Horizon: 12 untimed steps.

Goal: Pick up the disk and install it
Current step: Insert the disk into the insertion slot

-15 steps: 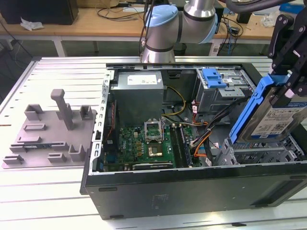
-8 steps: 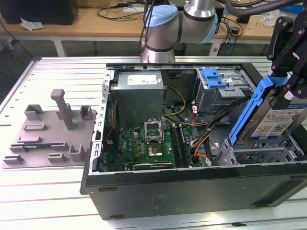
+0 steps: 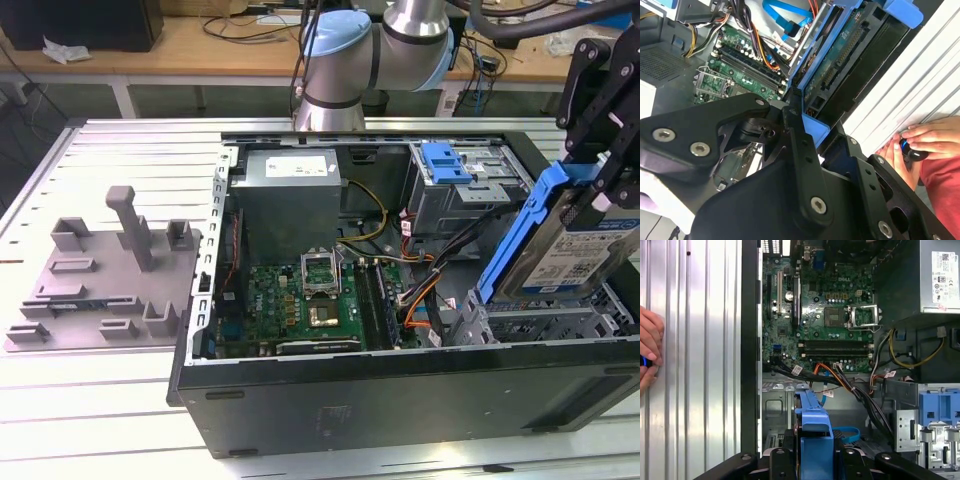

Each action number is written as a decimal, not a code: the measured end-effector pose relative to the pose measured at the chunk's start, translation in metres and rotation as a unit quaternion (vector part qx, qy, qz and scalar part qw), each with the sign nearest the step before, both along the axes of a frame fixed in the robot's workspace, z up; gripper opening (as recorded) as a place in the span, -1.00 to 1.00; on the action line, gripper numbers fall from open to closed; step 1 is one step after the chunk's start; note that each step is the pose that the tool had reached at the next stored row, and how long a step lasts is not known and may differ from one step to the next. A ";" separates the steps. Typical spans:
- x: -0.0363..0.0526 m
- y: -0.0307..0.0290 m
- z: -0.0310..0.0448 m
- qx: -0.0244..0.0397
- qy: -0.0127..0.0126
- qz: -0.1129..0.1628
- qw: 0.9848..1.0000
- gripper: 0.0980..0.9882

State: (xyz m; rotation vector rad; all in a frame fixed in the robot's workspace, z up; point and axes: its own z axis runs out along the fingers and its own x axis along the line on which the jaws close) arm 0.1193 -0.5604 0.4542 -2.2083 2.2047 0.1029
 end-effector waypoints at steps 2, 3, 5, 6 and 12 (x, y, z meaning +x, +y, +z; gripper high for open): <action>0.0001 -0.0001 -0.0014 0.000 0.000 0.000 1.000 -0.39; 0.0001 -0.0001 -0.0019 0.000 0.000 0.000 1.000 -0.39; 0.0001 -0.0002 -0.0028 0.000 0.000 0.000 1.000 -0.39; 0.0001 -0.0003 -0.0038 0.000 0.000 0.000 1.000 -0.39; 0.0001 -0.0004 -0.0112 0.000 0.000 0.000 1.000 -0.39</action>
